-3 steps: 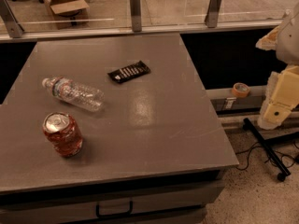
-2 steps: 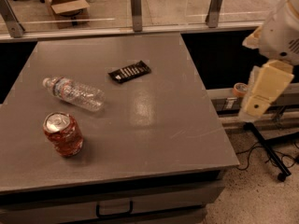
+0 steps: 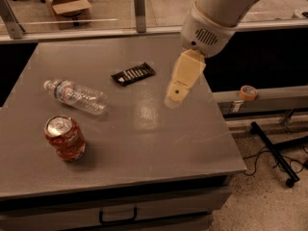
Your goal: Place water bottle upright
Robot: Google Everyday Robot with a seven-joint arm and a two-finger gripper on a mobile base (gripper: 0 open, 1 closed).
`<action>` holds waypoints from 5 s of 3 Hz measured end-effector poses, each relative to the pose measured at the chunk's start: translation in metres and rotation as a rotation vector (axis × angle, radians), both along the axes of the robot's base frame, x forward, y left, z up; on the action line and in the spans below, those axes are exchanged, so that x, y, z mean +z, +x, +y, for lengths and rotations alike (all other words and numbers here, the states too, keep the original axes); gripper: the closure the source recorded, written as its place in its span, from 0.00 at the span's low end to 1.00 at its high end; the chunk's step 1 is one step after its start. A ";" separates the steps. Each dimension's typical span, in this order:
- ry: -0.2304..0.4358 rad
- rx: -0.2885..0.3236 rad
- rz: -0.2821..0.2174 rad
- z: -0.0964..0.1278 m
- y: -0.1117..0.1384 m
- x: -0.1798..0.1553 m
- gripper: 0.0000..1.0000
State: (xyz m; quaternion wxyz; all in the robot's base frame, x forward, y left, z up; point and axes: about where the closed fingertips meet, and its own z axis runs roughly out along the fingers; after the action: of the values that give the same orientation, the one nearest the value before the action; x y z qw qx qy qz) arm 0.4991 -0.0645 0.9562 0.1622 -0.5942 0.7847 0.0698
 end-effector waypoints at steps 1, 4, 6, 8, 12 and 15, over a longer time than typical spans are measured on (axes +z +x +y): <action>0.018 -0.030 0.011 0.075 0.023 -0.009 0.00; 0.012 -0.107 0.033 0.172 0.045 -0.032 0.00; 0.027 -0.129 0.055 0.223 0.064 -0.055 0.00; -0.019 -0.133 0.082 0.275 0.080 -0.090 0.00; -0.268 -0.056 0.003 0.315 0.086 -0.101 0.88; 0.220 0.322 0.089 0.332 -0.005 -0.068 1.00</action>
Offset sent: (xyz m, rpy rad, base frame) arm 0.0682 0.2287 -0.0311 0.0072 0.0058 -0.1393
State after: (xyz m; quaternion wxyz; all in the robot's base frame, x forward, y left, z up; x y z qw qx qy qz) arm 0.4939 0.2670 0.8887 0.1780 -0.6869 0.6737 0.2064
